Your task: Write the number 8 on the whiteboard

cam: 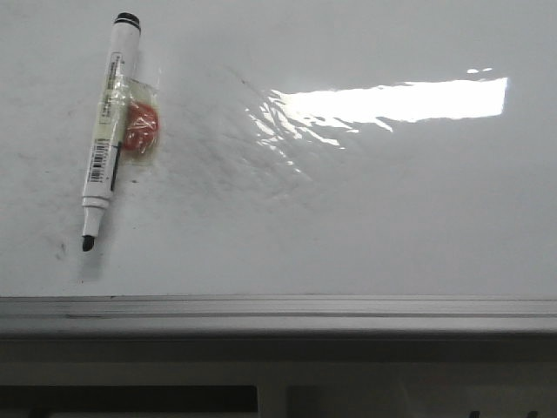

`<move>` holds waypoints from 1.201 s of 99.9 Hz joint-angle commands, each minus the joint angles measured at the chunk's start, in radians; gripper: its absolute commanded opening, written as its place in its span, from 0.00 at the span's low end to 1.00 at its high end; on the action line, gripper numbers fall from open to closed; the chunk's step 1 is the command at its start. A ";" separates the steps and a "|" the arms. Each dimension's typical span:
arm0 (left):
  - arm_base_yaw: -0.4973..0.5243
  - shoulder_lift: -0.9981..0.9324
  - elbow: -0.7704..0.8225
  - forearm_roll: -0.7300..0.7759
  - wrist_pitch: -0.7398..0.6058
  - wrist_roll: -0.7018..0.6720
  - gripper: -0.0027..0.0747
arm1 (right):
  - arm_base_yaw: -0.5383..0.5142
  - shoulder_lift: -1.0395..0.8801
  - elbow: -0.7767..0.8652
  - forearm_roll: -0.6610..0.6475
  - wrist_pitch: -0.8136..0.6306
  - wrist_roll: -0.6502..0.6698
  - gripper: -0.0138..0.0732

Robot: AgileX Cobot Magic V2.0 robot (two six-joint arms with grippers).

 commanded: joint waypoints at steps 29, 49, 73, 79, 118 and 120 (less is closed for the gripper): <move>-0.008 -0.028 0.039 -0.004 -0.047 -0.002 0.01 | -0.007 -0.023 0.013 -0.012 -0.023 -0.008 0.09; -0.008 -0.028 0.039 -0.004 -0.047 -0.002 0.01 | -0.007 -0.023 0.013 -0.012 -0.023 -0.008 0.09; -0.008 -0.028 0.039 -0.004 -0.047 -0.002 0.01 | -0.007 -0.023 0.013 -0.012 -0.026 -0.008 0.09; -0.008 -0.028 0.039 0.015 -0.047 -0.002 0.01 | -0.007 -0.023 0.013 -0.012 -0.034 -0.008 0.09; -0.008 -0.028 0.039 0.031 -0.113 -0.002 0.01 | -0.007 -0.023 0.013 -0.012 -0.092 -0.008 0.09; -0.008 -0.028 0.039 0.026 -0.119 -0.002 0.01 | -0.007 -0.023 0.013 -0.012 -0.107 -0.008 0.09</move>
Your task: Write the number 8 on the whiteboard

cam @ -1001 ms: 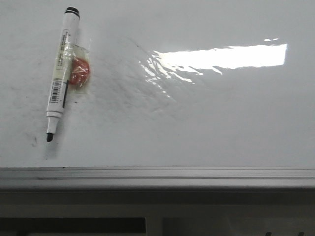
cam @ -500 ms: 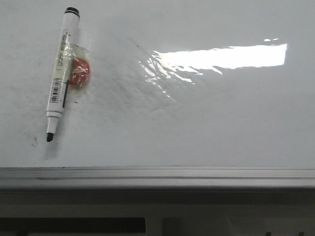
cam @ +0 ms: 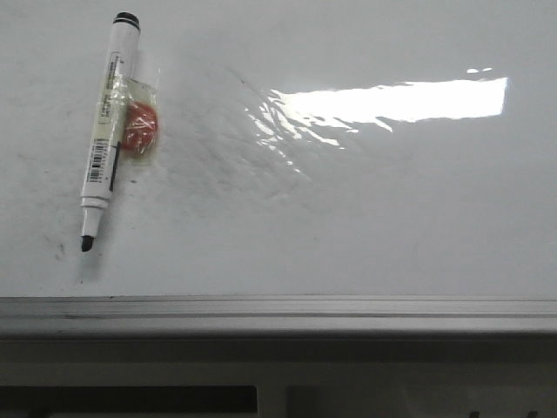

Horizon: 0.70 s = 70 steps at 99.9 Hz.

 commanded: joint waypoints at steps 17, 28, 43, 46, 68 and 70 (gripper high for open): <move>-0.008 -0.028 0.039 -0.126 -0.143 -0.002 0.01 | -0.007 -0.023 0.013 -0.032 -0.183 -0.008 0.09; -0.008 -0.028 0.039 -0.126 -0.186 -0.002 0.01 | -0.007 -0.023 0.013 -0.069 -0.234 -0.008 0.09; -0.008 -0.028 0.039 -0.144 -0.312 -0.002 0.01 | -0.007 -0.023 0.013 -0.012 -0.387 -0.008 0.09; -0.008 -0.028 0.039 -0.144 -0.335 -0.002 0.01 | -0.007 -0.023 0.013 -0.012 -0.427 -0.008 0.09; -0.008 -0.028 0.039 -0.144 -0.423 -0.002 0.01 | -0.007 -0.023 0.013 -0.012 -0.535 -0.008 0.09; -0.008 -0.028 0.039 -0.144 -0.438 -0.002 0.01 | -0.007 -0.023 0.013 -0.012 -0.533 -0.008 0.09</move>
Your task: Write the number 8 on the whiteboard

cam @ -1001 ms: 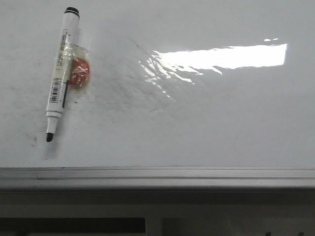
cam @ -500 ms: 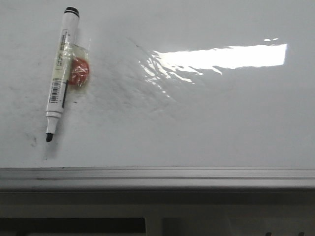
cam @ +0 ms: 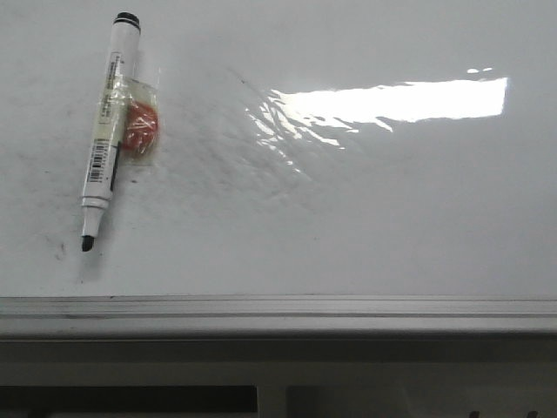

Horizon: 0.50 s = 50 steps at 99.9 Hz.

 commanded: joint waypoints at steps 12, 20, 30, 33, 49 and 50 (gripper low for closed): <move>-0.008 -0.028 0.039 -0.012 -0.204 -0.002 0.01 | -0.007 -0.023 0.013 0.004 -0.079 -0.008 0.09; -0.008 -0.028 0.039 -0.012 -0.219 -0.002 0.01 | -0.007 -0.023 0.011 0.004 -0.047 -0.008 0.09; -0.008 -0.028 0.030 -0.006 -0.219 -0.002 0.01 | -0.007 -0.021 -0.023 0.009 0.070 -0.005 0.09; -0.008 -0.026 0.016 0.025 -0.216 -0.002 0.01 | -0.007 -0.021 -0.043 0.009 0.103 -0.001 0.09; -0.008 0.031 -0.114 0.163 -0.059 -0.006 0.01 | -0.007 0.015 -0.132 0.009 0.252 -0.001 0.09; -0.008 0.035 -0.121 0.164 -0.051 -0.006 0.01 | -0.007 0.019 -0.136 0.009 0.257 -0.001 0.09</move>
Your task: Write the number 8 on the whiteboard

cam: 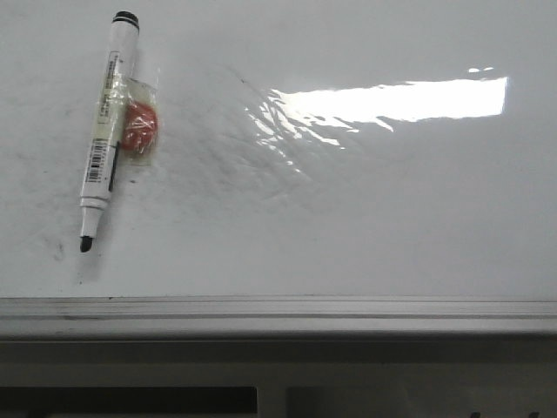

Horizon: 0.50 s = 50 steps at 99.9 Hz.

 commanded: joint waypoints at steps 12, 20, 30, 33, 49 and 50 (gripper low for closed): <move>-0.008 0.120 -0.185 -0.044 0.075 -0.006 0.01 | -0.007 0.098 -0.133 0.005 0.072 -0.001 0.09; -0.008 0.179 -0.230 -0.094 0.087 -0.006 0.01 | -0.007 0.153 -0.179 0.005 0.123 -0.001 0.09; -0.008 0.239 -0.282 -0.105 0.142 -0.006 0.01 | -0.007 0.208 -0.232 0.007 0.193 -0.001 0.09; -0.008 0.255 -0.295 -0.105 0.158 -0.006 0.01 | -0.007 0.221 -0.242 0.007 0.202 -0.001 0.09; -0.008 0.316 -0.302 -0.116 0.132 -0.006 0.09 | -0.007 0.233 -0.252 0.007 0.196 -0.001 0.09; -0.008 0.318 -0.302 -0.116 0.124 -0.006 0.11 | -0.007 0.233 -0.252 0.007 0.198 -0.001 0.09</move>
